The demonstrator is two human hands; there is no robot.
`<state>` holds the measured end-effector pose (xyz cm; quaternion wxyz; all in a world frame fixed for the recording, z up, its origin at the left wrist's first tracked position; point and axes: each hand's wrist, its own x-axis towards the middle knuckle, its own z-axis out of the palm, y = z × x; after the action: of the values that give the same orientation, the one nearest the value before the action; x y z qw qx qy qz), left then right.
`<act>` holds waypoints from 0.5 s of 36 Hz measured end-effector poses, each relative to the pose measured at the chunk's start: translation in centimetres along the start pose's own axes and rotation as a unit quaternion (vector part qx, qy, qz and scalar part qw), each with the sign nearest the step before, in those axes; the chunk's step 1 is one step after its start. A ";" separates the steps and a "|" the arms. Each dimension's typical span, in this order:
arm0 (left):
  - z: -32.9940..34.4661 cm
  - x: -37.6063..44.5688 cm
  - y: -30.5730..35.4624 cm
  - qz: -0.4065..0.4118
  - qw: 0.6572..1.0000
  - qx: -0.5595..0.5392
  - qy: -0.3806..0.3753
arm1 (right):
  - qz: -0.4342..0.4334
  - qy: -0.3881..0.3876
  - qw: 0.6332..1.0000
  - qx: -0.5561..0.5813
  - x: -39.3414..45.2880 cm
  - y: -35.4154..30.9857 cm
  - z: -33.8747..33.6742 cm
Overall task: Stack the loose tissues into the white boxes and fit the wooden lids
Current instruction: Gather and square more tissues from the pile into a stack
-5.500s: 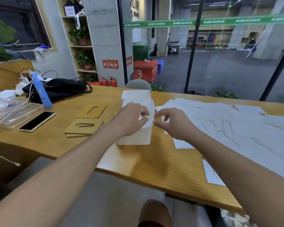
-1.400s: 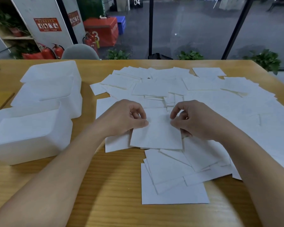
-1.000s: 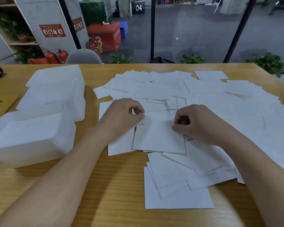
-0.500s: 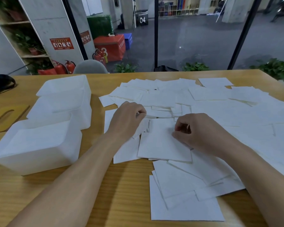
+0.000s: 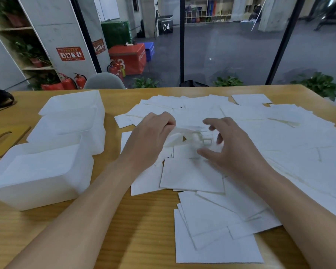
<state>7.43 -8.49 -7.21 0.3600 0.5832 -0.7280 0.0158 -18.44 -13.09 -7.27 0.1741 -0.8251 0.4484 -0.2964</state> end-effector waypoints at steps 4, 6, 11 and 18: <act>-0.3 -0.4 1.3 0.048 0.997 -0.053 -0.038 | -0.027 0.009 1.000 0.002 0.0 -0.3 0.4; -0.2 -0.5 1.7 0.057 0.994 -0.078 -0.044 | -0.044 0.037 0.998 0.009 0.0 -0.5 0.3; -0.2 -0.7 1.5 0.026 0.988 -0.150 -0.031 | -0.039 0.081 0.993 0.076 0.0 -0.5 -0.9; 0.1 -0.8 2.0 -0.044 0.970 -0.233 -0.042 | -0.009 0.071 0.981 0.179 0.3 -0.7 -1.4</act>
<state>5.67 -7.20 -6.94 0.4559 0.5145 -0.6997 -0.1946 -18.81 -13.03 -5.72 0.2847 -0.7613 0.3918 -0.4311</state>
